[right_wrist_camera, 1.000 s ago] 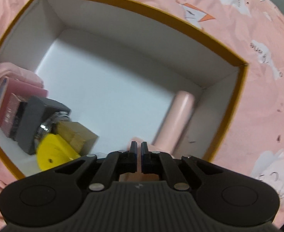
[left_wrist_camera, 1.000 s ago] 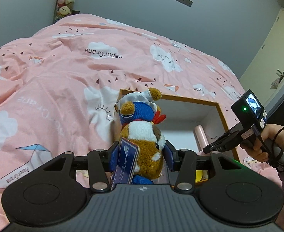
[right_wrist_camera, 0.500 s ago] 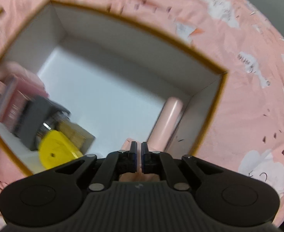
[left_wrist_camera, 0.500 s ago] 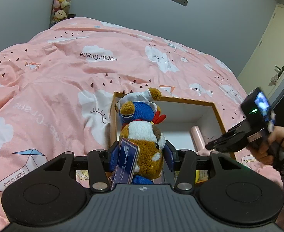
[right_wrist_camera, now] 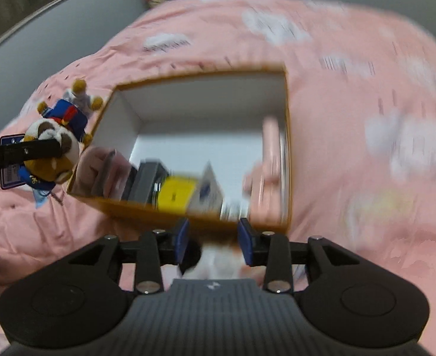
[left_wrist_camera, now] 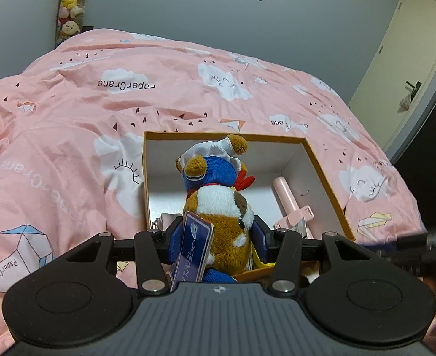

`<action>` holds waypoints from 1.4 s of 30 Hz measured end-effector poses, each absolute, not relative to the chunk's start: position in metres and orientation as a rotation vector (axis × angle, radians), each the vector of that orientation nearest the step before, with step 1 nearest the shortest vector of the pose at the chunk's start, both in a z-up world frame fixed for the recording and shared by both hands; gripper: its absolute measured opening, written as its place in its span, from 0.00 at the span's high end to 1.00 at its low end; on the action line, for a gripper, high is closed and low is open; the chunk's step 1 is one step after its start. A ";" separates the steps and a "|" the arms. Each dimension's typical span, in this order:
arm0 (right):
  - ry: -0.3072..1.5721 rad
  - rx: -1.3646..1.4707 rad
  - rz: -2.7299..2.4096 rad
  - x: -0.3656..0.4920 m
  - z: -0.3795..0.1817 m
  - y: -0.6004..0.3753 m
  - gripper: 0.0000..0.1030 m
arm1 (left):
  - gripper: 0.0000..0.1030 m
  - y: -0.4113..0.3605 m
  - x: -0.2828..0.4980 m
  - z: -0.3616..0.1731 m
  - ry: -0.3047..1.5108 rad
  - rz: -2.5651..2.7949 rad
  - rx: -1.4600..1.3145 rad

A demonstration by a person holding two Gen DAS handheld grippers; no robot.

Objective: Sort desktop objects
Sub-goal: 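Grasp the white cat plush in striped hat with the right tool while the left tool carries the duck, then lower the duck plush into the box with the left tool while the right tool carries the cat plush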

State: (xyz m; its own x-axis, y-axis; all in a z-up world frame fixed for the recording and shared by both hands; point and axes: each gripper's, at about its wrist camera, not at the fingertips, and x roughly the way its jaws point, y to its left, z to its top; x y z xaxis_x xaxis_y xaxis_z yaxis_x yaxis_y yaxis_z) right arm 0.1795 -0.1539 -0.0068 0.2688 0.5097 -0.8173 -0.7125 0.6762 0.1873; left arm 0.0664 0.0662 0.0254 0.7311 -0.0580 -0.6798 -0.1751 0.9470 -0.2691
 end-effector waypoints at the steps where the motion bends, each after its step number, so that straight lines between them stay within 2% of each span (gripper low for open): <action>1: 1.029 -0.205 0.824 0.176 -0.017 -0.158 0.61 | 0.47 0.065 0.067 0.025 0.755 0.067 -0.322; 3: 1.050 -0.216 0.801 0.173 -0.036 -0.157 0.61 | 0.47 0.062 0.068 0.023 0.761 0.070 -0.311; 5: 1.040 -0.230 0.749 0.164 -0.047 -0.160 0.53 | 0.47 0.060 0.069 0.023 0.767 0.075 -0.304; 7: 1.062 -0.184 0.682 0.167 -0.059 -0.163 0.33 | 0.47 0.059 0.069 0.021 0.773 0.081 -0.301; 9: 1.102 -0.104 0.653 0.174 -0.070 -0.169 0.30 | 0.47 0.059 0.069 0.020 0.780 0.085 -0.302; 19: 1.254 0.073 0.667 0.206 -0.110 -0.171 0.30 | 0.47 0.064 0.089 0.015 0.776 0.085 -0.298; 24: 1.245 0.090 0.686 0.206 -0.110 -0.176 0.41 | 0.47 0.075 0.113 0.020 0.775 0.082 -0.311; 31: 1.226 0.084 0.724 0.200 -0.097 -0.181 0.48 | 0.47 0.086 0.157 0.006 0.824 0.093 -0.310; 42: 1.119 0.008 0.833 0.178 -0.034 -0.199 0.48 | 0.47 0.078 0.199 -0.024 0.964 0.168 -0.143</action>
State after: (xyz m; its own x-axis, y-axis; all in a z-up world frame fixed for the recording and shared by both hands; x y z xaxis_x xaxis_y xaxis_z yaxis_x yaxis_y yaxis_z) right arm 0.1782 -0.1992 -0.0341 0.1748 0.5921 -0.7867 -0.5840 0.7056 0.4013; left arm 0.1991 0.0776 -0.0238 0.5594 0.0779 -0.8253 -0.2052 0.9776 -0.0469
